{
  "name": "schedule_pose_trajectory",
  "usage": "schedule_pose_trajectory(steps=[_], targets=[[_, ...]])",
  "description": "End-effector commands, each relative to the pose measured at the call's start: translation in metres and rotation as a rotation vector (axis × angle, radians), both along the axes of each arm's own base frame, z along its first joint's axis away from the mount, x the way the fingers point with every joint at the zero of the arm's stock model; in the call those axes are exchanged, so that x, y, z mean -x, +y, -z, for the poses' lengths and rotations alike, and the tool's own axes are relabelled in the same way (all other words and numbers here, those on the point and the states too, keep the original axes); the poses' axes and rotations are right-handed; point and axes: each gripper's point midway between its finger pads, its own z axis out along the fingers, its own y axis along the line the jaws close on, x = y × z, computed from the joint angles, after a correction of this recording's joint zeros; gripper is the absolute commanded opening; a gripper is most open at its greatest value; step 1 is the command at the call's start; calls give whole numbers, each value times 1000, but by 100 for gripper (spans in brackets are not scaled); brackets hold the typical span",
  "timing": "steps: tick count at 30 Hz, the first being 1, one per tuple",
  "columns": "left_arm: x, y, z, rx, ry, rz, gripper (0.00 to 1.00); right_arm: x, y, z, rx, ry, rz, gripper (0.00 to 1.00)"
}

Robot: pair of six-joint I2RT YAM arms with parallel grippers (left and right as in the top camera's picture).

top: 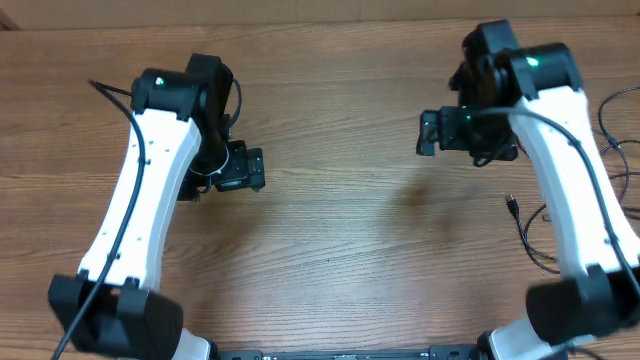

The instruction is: Untangle cables

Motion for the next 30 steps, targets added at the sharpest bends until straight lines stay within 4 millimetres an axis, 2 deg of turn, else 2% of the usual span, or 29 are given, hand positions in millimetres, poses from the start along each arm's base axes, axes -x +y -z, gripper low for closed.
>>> schedule_pose_trajectory(steps=[1, 6, 10, 14, 19, 22, 25, 30], targets=[[10, 0, -17, 24, -107, 21, 100, 15, -14, -22, 33, -112, 38, 100], [20, 6, -22, 26, -245, 21, 99, 29, -17, -14, 18, -197, 37, 100], [34, 13, -25, 21, -366, 12, 100, 40, -19, -3, 0, -292, 40, 100], [49, 23, -30, 3, -516, -1, 100, 51, -20, -1, -18, -400, 31, 100], [65, 36, -43, -5, -705, -71, 100, 69, -28, -20, -28, -567, 46, 100], [76, 47, -48, -19, -765, -159, 100, 77, -39, -37, 5, -653, 74, 100], [81, 49, -55, -12, -802, -161, 99, 86, -49, -52, 37, -723, 103, 100], [82, 49, -54, -13, -797, -161, 100, 89, -49, -52, 36, -723, 102, 100]])
